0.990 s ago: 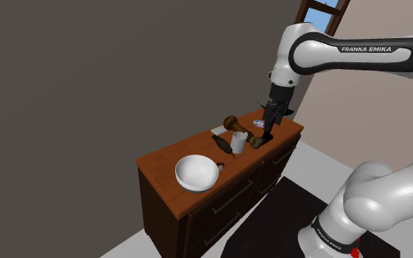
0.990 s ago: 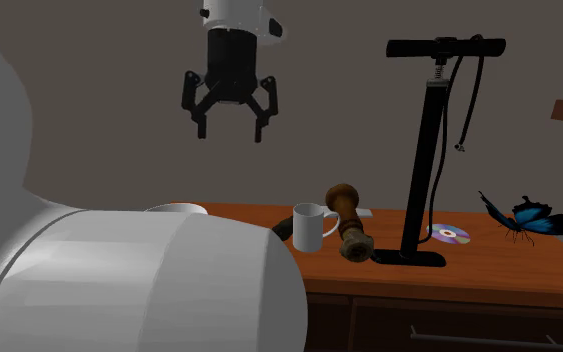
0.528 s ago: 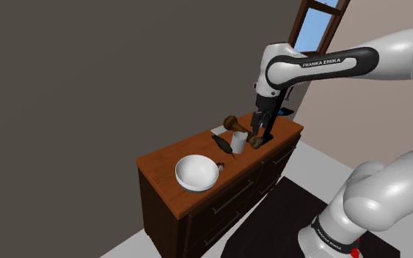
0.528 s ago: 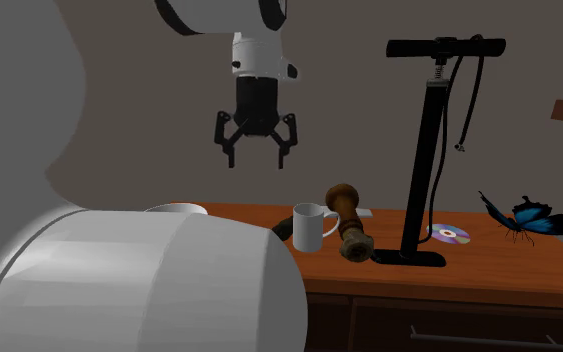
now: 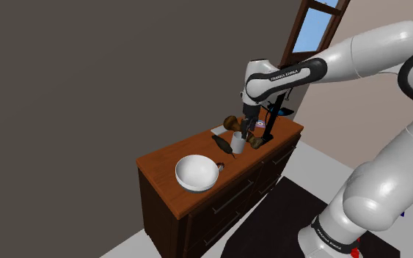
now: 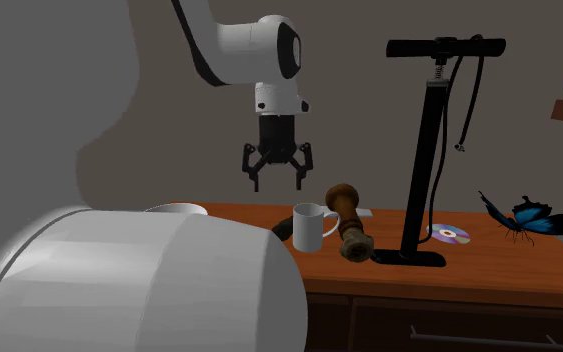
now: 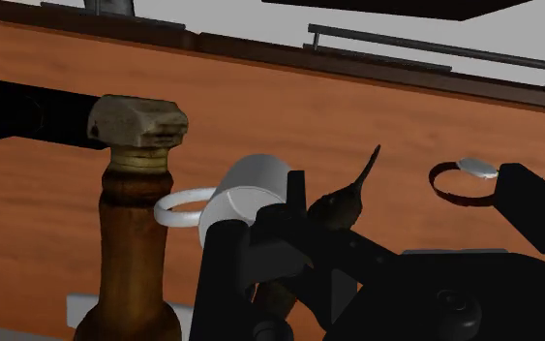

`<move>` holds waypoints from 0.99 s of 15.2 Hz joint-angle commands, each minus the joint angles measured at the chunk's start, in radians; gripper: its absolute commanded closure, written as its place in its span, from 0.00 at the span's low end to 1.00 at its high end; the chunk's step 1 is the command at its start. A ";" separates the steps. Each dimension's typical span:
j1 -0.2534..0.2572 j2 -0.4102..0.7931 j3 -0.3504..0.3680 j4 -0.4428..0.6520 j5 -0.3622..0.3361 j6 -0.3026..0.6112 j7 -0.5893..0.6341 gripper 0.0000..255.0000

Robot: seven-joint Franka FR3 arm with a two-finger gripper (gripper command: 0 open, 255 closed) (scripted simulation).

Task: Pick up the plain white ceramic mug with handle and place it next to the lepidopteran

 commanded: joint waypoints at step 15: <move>-0.030 0.372 -0.016 0.148 -0.002 0.223 -0.120 0.00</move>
